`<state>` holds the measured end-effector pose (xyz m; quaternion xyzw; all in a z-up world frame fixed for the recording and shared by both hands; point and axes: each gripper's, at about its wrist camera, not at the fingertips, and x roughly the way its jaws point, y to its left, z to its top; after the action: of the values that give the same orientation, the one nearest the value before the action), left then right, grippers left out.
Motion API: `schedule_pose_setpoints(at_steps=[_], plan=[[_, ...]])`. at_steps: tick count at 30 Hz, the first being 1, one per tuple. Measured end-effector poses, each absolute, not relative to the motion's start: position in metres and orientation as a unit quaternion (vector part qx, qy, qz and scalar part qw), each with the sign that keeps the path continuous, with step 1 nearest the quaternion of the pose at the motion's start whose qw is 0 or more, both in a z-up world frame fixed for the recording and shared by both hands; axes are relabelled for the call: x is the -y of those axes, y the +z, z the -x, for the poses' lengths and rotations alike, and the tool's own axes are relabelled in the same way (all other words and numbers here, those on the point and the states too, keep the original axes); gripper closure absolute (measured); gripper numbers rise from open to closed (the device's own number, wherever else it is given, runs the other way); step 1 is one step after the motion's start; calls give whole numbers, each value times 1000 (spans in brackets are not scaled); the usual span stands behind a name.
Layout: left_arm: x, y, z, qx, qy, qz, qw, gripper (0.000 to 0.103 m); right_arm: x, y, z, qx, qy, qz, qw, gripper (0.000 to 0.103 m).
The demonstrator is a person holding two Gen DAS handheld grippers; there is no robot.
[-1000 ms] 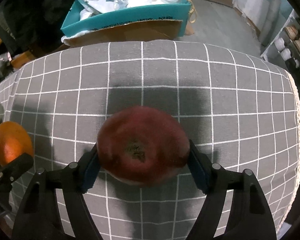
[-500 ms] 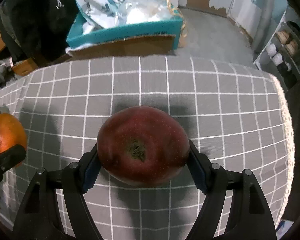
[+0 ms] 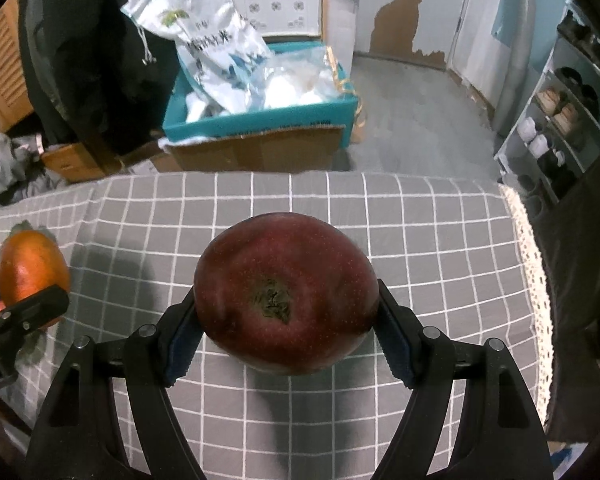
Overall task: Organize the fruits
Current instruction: 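Carry the orange with the left tool while the right tool carries the red fruit toward the bowl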
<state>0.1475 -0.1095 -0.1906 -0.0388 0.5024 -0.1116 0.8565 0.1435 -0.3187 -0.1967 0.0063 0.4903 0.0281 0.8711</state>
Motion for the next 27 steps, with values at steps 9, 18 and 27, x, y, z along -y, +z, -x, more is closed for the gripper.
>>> schedule_pose_setpoints(at_steps=[9, 18, 27], plan=[[102, -159, -130, -473, -119, 38, 872, 37, 311, -158, -126, -455, 39, -4, 890, 26], [89, -130, -114, -447, -117, 39, 886, 37, 299, -125, -107, -421, 57, 6, 905, 26], [78, -106, -98, -421, -117, 36, 899, 37, 287, -97, -91, -389, 80, 5, 918, 26]])
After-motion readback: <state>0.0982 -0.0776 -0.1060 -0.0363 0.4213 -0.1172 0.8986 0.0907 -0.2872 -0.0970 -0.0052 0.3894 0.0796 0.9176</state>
